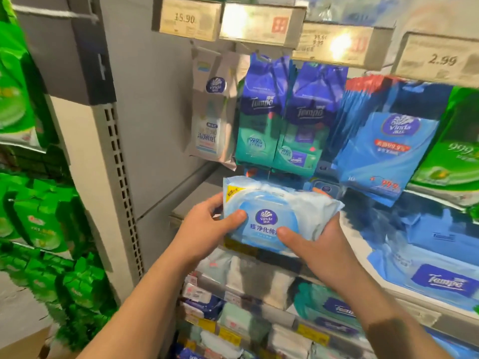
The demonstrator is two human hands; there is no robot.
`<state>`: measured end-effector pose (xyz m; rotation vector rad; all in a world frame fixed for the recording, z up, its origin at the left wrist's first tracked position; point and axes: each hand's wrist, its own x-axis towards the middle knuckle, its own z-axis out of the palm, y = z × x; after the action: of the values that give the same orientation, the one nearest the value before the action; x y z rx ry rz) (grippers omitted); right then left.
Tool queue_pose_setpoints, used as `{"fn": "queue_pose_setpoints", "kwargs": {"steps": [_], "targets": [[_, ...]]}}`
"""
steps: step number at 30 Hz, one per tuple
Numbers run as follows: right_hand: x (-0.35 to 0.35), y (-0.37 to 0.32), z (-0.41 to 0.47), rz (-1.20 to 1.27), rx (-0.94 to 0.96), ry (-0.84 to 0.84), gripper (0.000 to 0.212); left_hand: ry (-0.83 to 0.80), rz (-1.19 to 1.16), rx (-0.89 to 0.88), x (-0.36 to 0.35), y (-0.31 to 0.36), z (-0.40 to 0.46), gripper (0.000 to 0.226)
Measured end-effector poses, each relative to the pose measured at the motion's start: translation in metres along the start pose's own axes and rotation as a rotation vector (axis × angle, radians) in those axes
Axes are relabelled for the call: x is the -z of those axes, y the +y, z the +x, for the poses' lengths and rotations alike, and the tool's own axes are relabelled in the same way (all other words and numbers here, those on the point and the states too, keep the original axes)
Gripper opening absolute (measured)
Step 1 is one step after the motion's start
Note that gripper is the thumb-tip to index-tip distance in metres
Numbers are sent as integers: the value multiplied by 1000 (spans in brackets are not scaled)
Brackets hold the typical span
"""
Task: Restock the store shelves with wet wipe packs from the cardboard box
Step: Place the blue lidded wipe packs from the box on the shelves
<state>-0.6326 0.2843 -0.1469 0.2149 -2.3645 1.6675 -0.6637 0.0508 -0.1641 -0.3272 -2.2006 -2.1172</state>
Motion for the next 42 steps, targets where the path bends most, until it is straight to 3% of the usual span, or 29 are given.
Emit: {"fn": "queue_pose_setpoints", "kwargs": {"steps": [3, 10, 20, 26, 31, 38, 40, 42], "targets": [[-8, 8, 27, -102, 17, 37, 97, -45, -36, -32, 13, -3, 31, 39], [-13, 41, 69, -178, -4, -67, 88, -147, -64, 38, 21, -32, 84, 65], [1, 76, 76, -352, -17, -263, 68, -136, 264, 113, 9, -50, 93, 52], [-4, 84, 95, -399, -65, -159, 73, -86, 431, 73, -1, -52, 107, 48], [-9, 89, 102, -343, -108, -133, 65, -80, 519, 37, -11, -54, 118, 51], [-10, 92, 101, -306, -180, -117, 64, -104, 499, 57, -8, -54, 116, 52], [-13, 90, 98, -380, -229, -69, 71, -86, 488, 81, -6, -53, 113, 51], [-16, 88, 93, -604, -285, -40, 77, -31, 456, 103, -2, -54, 108, 51]]}}
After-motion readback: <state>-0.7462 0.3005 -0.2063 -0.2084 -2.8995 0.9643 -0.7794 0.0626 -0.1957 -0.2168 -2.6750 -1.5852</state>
